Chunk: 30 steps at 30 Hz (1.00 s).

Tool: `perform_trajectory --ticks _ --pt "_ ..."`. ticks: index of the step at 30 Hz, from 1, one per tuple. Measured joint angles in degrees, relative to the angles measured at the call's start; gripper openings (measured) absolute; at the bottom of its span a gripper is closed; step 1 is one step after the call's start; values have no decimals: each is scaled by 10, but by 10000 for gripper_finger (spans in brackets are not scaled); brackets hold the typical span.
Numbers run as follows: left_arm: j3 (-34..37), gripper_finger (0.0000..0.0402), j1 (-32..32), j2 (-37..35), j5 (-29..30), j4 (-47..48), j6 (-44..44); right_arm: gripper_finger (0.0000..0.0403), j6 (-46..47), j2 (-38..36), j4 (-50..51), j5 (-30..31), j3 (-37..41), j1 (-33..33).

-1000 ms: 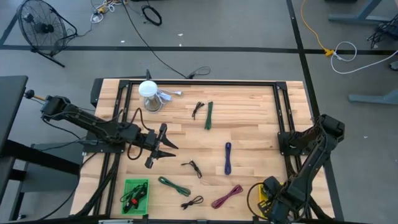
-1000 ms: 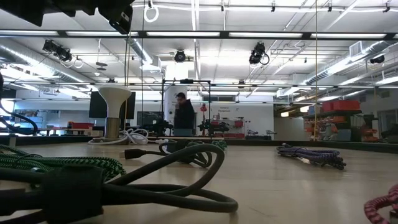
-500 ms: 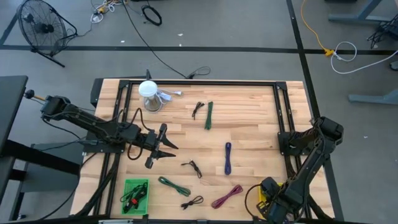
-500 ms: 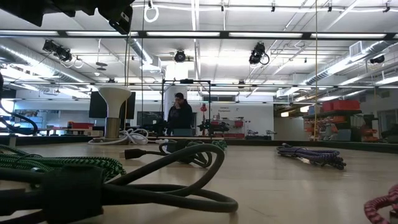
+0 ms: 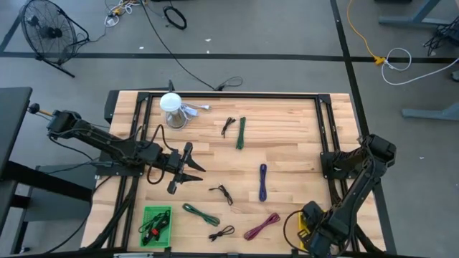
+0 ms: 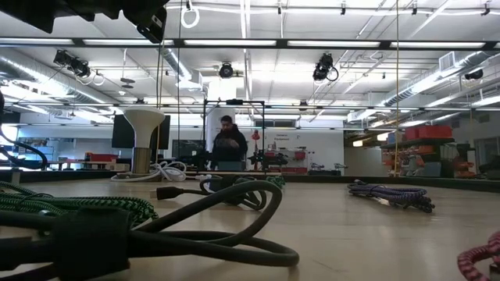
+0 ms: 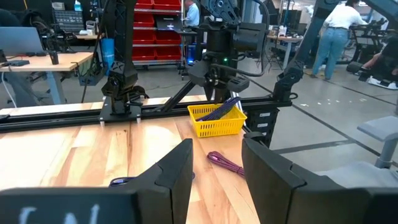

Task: Pick & Place USB Port
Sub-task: Put the black violet charger cable into the yellow bin

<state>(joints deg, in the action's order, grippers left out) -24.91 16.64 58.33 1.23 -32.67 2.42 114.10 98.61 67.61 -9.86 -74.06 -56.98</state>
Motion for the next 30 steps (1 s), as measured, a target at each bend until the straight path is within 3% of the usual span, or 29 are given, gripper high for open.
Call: perform_trajectory --ticks 13,22,30 --pt "0 142 0 0 0 0 0 123 -125 -1 11 150 0 97" --pt "0 142 0 0 0 0 0 123 -287 -1 -95 270 0 184" --pt "0 142 0 0 0 0 4 123 -369 7 -123 314 0 238"
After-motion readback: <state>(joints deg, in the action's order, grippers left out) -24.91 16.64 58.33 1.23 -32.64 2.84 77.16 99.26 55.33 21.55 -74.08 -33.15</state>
